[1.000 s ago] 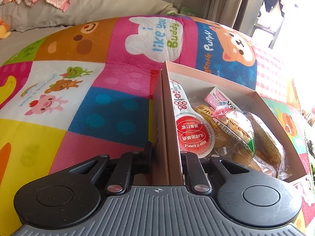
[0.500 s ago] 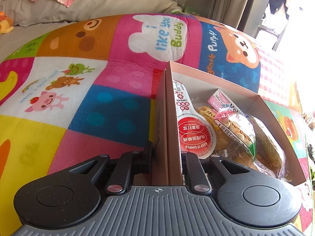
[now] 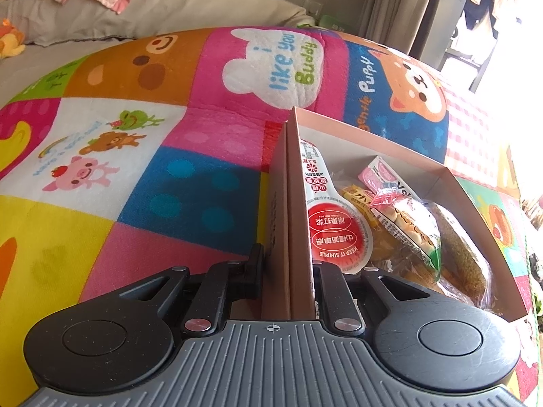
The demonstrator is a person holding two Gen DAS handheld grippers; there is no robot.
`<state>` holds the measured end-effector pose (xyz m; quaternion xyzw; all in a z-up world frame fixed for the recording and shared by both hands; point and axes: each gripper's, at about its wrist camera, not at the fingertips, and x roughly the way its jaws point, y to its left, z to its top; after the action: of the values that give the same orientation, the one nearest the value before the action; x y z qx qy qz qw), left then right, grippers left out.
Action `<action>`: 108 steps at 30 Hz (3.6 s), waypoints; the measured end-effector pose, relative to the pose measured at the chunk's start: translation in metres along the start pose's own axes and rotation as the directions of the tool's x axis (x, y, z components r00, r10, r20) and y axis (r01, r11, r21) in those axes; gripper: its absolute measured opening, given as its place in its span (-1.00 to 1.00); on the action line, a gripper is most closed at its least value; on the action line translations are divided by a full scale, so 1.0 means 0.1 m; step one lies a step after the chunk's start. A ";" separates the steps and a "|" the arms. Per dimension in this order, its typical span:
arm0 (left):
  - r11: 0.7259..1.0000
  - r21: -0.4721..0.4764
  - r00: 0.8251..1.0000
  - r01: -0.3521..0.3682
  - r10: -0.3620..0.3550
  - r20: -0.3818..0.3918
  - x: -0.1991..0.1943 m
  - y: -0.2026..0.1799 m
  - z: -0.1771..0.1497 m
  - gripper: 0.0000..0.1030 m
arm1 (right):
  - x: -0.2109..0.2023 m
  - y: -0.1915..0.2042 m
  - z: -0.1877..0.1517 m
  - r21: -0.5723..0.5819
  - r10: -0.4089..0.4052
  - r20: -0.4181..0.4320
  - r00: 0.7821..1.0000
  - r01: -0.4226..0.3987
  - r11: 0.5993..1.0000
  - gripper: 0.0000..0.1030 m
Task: Organize objects
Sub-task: 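Carry the cheese stick up into the pink box and release it, then withdraw the right gripper from the box while the left gripper releases the box wall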
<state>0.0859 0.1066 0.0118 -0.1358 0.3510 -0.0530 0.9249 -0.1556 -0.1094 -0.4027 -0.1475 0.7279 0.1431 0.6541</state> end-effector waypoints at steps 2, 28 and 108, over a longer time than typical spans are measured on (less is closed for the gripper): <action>1.000 -0.017 1.000 0.003 -0.003 0.007 0.00 0.01 -0.01 -0.68 | -0.42 -0.13 -0.24 0.037 0.041 0.007 0.999 -0.041 0.998 -0.59; 0.997 0.058 0.998 -0.048 0.050 -0.042 0.02 -0.10 0.05 -0.74 | -5.78 -0.10 -0.91 -0.033 0.087 0.797 0.598 -0.101 0.994 -0.59; 0.949 0.287 0.990 -0.133 0.111 0.090 -0.82 -0.79 -1.11 -0.46 | -4.24 -0.89 0.65 0.234 -0.190 0.764 0.617 0.010 0.972 1.00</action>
<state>-0.0494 0.0234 0.0068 0.0226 0.3133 -0.0419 0.9485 -0.0183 -0.1529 0.0107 -0.0428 0.3728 0.0798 0.9235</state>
